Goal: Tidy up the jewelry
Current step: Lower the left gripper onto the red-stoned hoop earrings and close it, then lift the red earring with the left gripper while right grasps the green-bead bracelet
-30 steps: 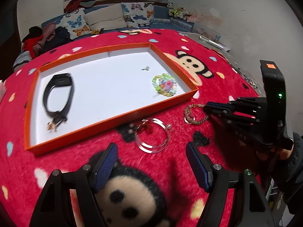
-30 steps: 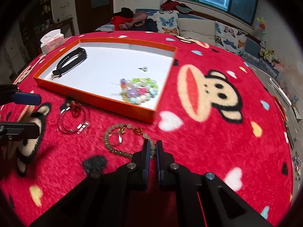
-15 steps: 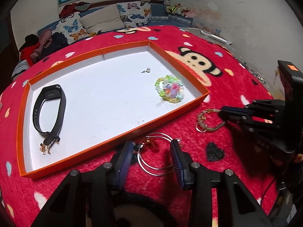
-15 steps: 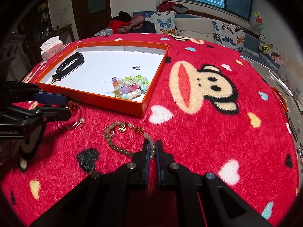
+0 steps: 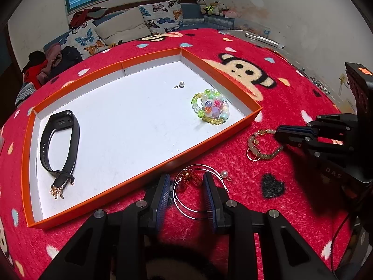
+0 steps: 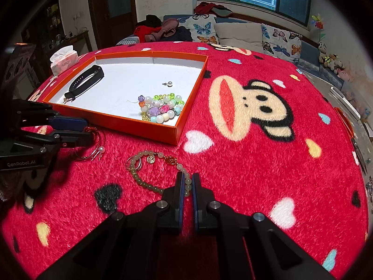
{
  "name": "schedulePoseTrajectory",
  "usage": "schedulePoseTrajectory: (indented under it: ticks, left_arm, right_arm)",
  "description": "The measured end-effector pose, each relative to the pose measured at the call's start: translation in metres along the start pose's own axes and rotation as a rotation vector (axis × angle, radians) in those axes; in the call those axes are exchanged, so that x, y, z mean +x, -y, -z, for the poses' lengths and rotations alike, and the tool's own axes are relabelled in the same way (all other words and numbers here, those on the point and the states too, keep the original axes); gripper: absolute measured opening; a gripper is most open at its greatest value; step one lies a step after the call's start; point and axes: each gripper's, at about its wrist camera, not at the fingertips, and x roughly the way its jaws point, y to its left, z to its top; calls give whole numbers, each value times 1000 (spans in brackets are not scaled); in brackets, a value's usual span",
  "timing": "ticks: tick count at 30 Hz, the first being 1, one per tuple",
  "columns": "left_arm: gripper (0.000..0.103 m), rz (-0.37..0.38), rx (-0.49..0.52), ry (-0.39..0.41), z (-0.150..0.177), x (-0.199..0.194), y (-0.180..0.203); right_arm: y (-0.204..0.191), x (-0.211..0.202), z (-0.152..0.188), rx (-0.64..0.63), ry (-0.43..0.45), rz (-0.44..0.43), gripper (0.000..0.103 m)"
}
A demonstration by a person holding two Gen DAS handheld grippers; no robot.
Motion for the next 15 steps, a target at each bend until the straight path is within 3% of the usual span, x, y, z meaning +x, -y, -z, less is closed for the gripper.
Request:
schedulePoseTrajectory:
  ticks: [11, 15]
  left_arm:
    - [31, 0, 12, 22, -1, -6, 6]
    - [22, -11, 19, 17, 0, -2, 6]
  right_arm:
    - [0, 0, 0, 2, 1, -1, 8]
    - [0, 0, 0, 2, 2, -1, 8]
